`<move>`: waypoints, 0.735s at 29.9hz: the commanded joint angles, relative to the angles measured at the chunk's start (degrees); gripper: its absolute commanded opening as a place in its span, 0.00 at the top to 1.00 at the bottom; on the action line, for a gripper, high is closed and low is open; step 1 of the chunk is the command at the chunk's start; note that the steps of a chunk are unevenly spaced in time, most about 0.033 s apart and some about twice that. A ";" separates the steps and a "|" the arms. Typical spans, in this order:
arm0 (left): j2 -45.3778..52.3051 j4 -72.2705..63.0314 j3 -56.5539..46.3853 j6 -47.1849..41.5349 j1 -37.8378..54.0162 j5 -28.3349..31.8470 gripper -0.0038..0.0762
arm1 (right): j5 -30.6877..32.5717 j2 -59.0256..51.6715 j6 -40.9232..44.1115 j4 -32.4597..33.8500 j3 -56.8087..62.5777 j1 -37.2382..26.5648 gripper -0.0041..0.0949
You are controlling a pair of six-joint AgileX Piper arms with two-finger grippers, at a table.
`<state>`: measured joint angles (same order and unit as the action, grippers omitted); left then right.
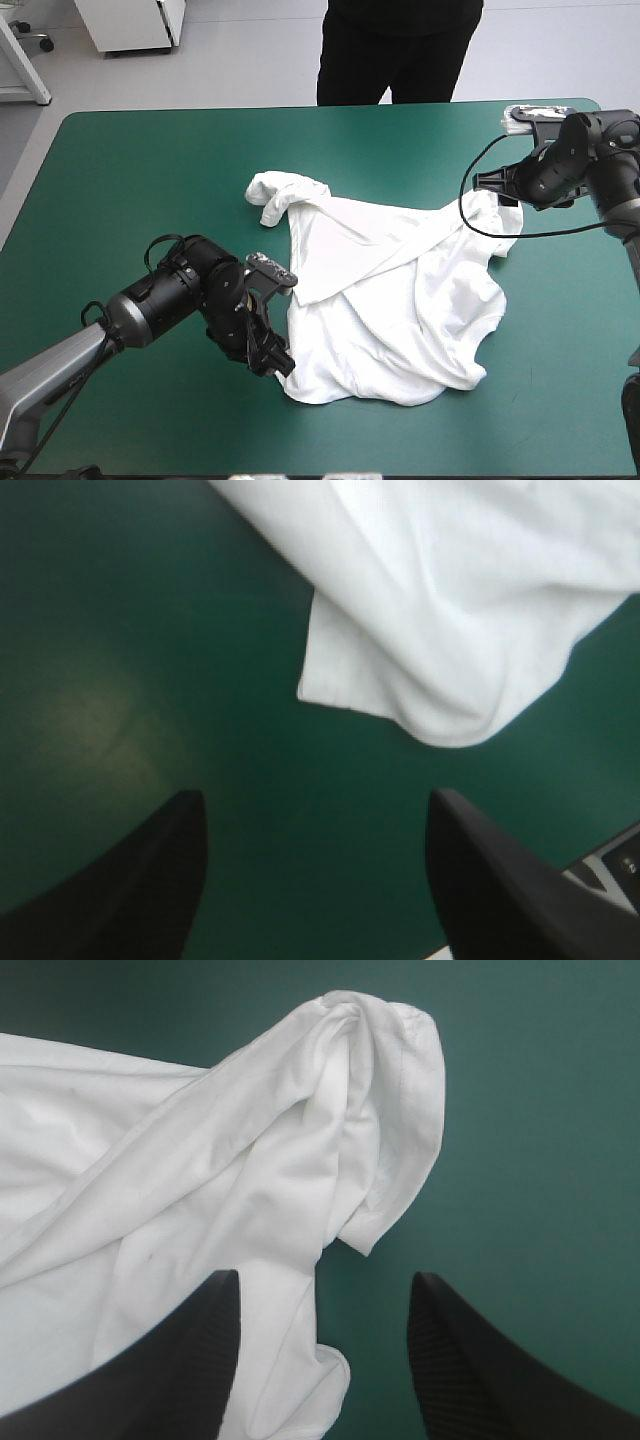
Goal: Fold the cloth
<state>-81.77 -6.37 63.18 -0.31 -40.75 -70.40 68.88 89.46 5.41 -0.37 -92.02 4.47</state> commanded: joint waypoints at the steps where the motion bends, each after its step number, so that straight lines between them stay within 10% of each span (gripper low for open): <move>1: 2.20 -3.07 -2.85 -0.26 -0.66 2.58 0.38 | -1.69 -2.62 -0.47 0.37 -1.76 -0.40 0.47; 22: -9.47 0.89 -5.69 -2.89 -6.50 16.09 0.38 | -1.58 -2.62 -0.34 0.37 -1.76 -0.40 0.56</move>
<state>-90.86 -6.64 56.70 -2.05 -47.16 -56.64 68.83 89.46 5.41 -0.35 -92.02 4.47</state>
